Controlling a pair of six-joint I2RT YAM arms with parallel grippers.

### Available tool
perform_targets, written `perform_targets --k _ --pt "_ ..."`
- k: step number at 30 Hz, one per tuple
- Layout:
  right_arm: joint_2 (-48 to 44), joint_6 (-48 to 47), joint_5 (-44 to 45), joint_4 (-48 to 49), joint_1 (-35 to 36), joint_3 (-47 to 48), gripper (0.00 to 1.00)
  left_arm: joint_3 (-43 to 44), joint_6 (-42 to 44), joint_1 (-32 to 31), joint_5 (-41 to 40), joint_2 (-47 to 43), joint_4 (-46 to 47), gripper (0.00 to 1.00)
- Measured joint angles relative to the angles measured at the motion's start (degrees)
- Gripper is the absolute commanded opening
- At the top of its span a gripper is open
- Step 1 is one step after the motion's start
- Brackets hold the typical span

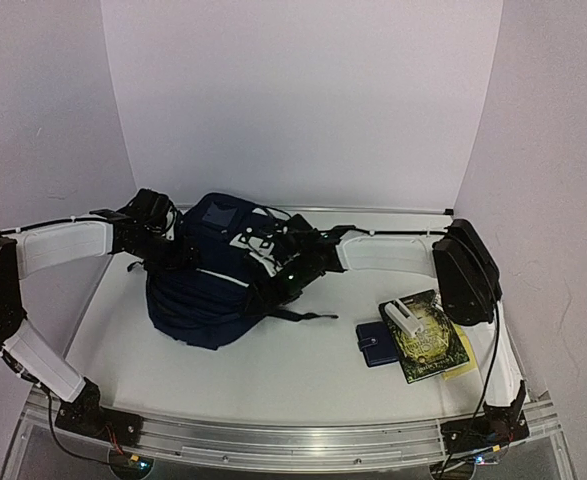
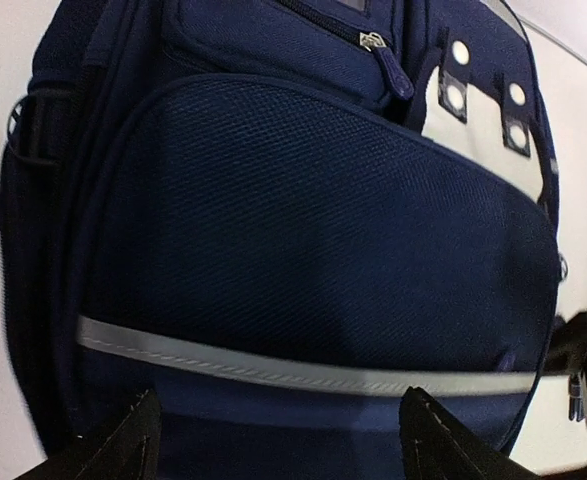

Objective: Pack the student bag
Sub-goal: Adjust the student bag at the center of the board.

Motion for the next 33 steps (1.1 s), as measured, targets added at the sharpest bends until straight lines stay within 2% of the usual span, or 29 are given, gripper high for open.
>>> perform_targets --k 3,6,10,14,16,19,26,33 --pt "-0.75 -0.33 -2.58 -0.03 3.36 0.26 0.88 -0.02 -0.46 0.93 1.58 0.59 0.05 0.83" --pt "-3.84 -1.08 -2.25 -0.01 2.93 -1.31 0.86 -0.08 -1.12 0.95 3.50 0.40 0.41 0.86" --pt "-9.65 -1.98 0.51 0.87 -4.83 -4.87 0.85 -2.35 -1.08 -0.30 6.11 -2.52 1.10 0.84" --pt "-12.98 -6.45 8.76 1.51 -13.14 -8.91 0.87 -3.37 -0.35 -4.88 6.08 -6.45 -0.11 0.83" --pt "-12.77 -8.57 12.73 1.16 -13.99 -9.48 0.90 -3.48 -0.29 -7.39 5.86 -7.58 -0.50 0.83" --pt "-11.31 -11.87 16.02 0.84 -12.68 -9.40 0.93 -5.18 -0.76 -9.57 5.78 -8.83 -0.67 0.83" --pt "-4.63 -19.52 17.14 -0.01 -9.26 -4.99 0.98 -10.27 -3.55 -9.70 5.07 -9.42 -1.69 0.83" --pt "1.39 -22.09 17.52 -0.82 -6.67 1.23 0.88 -10.49 -4.95 -9.70 4.37 -9.41 -1.64 0.80"
